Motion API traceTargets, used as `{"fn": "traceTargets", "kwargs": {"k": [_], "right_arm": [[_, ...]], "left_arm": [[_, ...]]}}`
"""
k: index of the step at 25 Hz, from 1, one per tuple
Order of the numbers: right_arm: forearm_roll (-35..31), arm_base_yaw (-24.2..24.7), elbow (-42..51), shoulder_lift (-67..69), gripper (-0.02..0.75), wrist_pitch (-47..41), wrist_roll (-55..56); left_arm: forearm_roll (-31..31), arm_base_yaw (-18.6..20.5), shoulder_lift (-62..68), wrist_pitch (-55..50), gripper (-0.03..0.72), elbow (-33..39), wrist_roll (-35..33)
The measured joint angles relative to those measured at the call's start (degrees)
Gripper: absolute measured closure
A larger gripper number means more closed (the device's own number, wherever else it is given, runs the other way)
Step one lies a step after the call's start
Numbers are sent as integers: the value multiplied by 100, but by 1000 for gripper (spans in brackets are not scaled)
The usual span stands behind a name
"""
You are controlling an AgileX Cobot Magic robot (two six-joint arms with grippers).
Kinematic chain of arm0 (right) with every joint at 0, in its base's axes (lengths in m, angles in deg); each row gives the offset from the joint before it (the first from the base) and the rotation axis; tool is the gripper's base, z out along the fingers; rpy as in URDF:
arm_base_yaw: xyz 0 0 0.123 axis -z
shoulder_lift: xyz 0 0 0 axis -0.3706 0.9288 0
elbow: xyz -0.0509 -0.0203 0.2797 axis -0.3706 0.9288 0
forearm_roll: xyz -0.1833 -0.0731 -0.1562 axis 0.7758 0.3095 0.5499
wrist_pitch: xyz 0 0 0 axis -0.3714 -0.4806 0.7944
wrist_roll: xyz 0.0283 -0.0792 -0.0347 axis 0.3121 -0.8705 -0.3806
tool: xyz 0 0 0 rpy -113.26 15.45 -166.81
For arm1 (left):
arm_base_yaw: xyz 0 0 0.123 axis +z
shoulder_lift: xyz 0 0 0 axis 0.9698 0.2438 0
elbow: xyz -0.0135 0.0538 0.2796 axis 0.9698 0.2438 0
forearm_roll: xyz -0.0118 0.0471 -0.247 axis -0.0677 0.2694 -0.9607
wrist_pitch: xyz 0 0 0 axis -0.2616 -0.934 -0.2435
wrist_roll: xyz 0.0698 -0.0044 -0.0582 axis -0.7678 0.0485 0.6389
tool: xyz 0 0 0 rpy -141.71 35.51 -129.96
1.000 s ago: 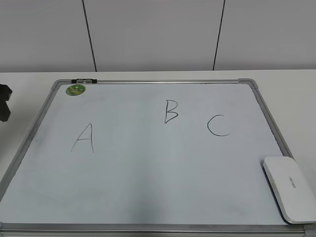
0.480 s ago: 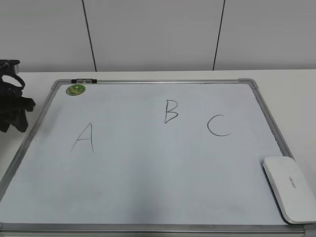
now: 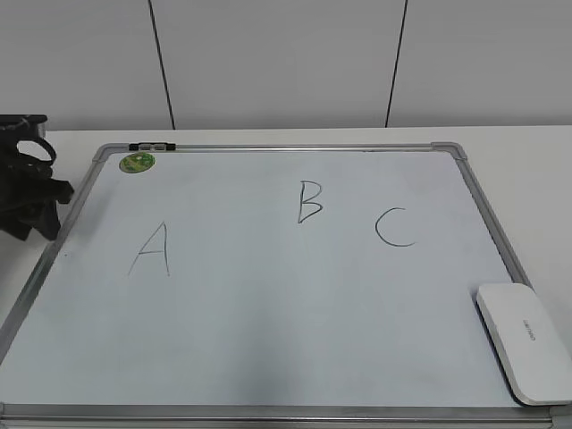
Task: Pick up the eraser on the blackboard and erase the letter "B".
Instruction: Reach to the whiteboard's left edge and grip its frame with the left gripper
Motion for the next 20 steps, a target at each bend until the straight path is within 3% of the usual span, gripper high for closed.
{"fn": "traceTargets", "kwargs": {"k": [11,20], "right_arm": [[0,0,0,0,150,0,0],[0,0,0,0,150,0,0]], "left_arm": [[-19,0,294,76,378,-50,0],[-147,0,399,-21,505,-145,-2]]}}
